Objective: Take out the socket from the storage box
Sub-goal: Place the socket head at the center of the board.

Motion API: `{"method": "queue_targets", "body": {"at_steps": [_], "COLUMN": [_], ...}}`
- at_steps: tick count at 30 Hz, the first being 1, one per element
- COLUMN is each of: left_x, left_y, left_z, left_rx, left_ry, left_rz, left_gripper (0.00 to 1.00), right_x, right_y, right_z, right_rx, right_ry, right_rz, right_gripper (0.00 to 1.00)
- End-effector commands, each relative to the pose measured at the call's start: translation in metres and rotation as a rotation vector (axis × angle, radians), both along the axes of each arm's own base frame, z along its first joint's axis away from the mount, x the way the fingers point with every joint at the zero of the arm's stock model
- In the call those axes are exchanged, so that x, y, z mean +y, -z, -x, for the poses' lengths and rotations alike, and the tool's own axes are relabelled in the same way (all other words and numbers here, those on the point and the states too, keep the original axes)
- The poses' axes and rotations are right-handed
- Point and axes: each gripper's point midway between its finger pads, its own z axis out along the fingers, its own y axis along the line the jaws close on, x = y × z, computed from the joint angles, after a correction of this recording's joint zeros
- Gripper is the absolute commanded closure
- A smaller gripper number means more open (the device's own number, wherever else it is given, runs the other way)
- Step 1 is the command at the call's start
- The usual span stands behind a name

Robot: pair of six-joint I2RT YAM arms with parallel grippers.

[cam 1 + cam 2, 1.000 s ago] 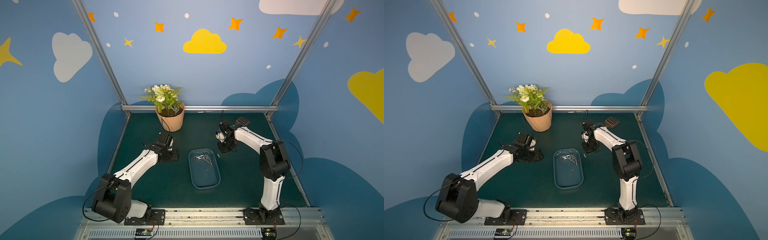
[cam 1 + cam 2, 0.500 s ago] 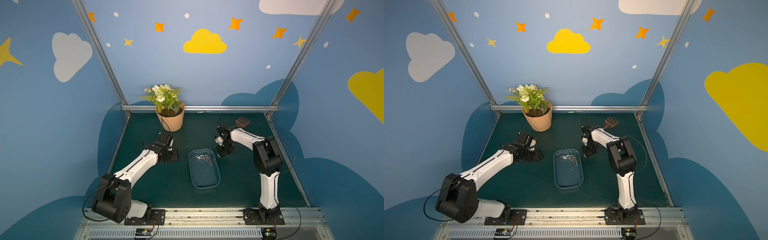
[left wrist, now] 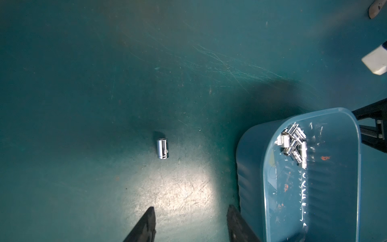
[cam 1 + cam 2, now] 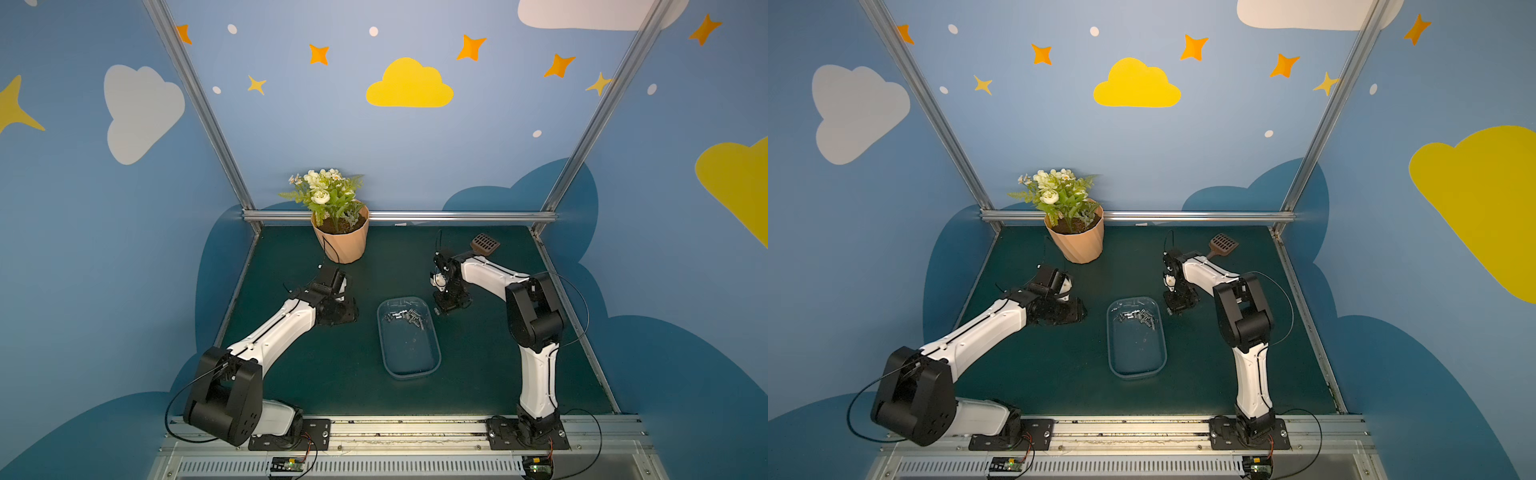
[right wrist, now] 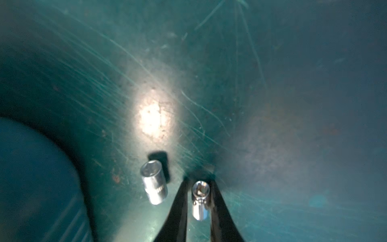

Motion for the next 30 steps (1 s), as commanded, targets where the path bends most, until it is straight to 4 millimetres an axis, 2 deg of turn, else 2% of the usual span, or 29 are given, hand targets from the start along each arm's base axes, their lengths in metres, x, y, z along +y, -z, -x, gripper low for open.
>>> {"method": "queue_targets", "body": {"at_steps": [1,30], "left_x": [-0.001,-0.004], "left_y": [-0.003,-0.010], "left_z": [0.001,0.000], "left_rx": [0.004,-0.014], "left_ry": [0.007,0.017], "left_rz": [0.010,0.027], "left_gripper": [0.44,0.44], "right_x": [-0.004,-0.004], "right_y": [0.012,-0.019], "right_z": [0.000,-0.011], "right_rx": [0.021,-0.038], "right_ry": [0.013,0.026], "right_rz": [0.017,-0.009], "right_gripper": [0.79,0.73]}}
